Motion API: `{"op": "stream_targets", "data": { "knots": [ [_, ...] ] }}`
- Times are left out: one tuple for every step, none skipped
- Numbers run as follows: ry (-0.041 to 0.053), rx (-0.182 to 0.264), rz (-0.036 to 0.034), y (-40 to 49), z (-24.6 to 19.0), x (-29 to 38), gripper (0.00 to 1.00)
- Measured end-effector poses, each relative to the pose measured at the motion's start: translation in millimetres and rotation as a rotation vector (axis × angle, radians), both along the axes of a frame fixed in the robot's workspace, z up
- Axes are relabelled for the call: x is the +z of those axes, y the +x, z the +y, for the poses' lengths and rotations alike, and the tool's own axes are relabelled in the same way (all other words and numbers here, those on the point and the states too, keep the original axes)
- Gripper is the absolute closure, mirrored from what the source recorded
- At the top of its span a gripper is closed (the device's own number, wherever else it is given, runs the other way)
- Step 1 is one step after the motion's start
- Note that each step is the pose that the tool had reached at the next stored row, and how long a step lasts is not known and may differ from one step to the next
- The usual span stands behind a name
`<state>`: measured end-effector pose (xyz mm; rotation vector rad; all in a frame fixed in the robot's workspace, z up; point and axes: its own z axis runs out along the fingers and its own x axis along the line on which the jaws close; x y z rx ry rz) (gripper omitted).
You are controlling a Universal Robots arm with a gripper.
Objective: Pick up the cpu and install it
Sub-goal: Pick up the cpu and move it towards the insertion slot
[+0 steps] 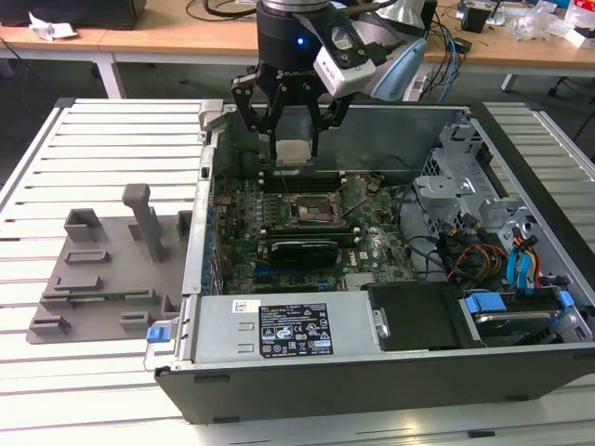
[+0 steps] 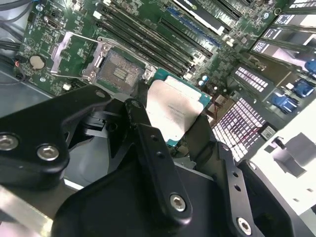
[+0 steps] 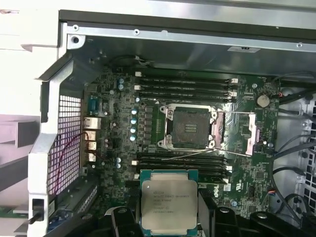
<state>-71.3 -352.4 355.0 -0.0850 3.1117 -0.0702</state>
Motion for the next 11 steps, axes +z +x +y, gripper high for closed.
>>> {"op": "stream_targets", "data": {
  "knots": [
    [-0.0002, 0.0, 0.0, 0.9, 0.4, -0.5, 0.45],
    [-0.0007, 0.0, 0.0, 2.5, 1.0, -1.2, 0.45],
    [-0.001, 0.0, -0.0001, 3.6, 1.5, -1.7, 0.45],
    [-0.0012, 0.0, -0.0001, 4.4, 1.8, -2.1, 0.45],
    [-0.0019, 0.0, 0.0, 6.4, 2.5, -2.8, 0.45],
    [-0.0025, 0.0, -0.0001, 8.1, 3.0, -3.6, 0.45],
    [-0.0029, 0.0, 0.0, 9.5, 3.4, -4.3, 0.45],
    [-0.0033, 0.0, 0.0, 10.6, 3.7, -5.0, 0.45],
    [-0.0037, 0.0, 0.0, 11.8, 4.0, -5.9, 0.45],
    [-0.0041, 0.0, 0.0, 12.9, 4.2, -6.7, 0.45],
    [-0.0043, 0.0, -0.0001, 13.8, 4.5, -7.5, 0.45]
  ]
}}
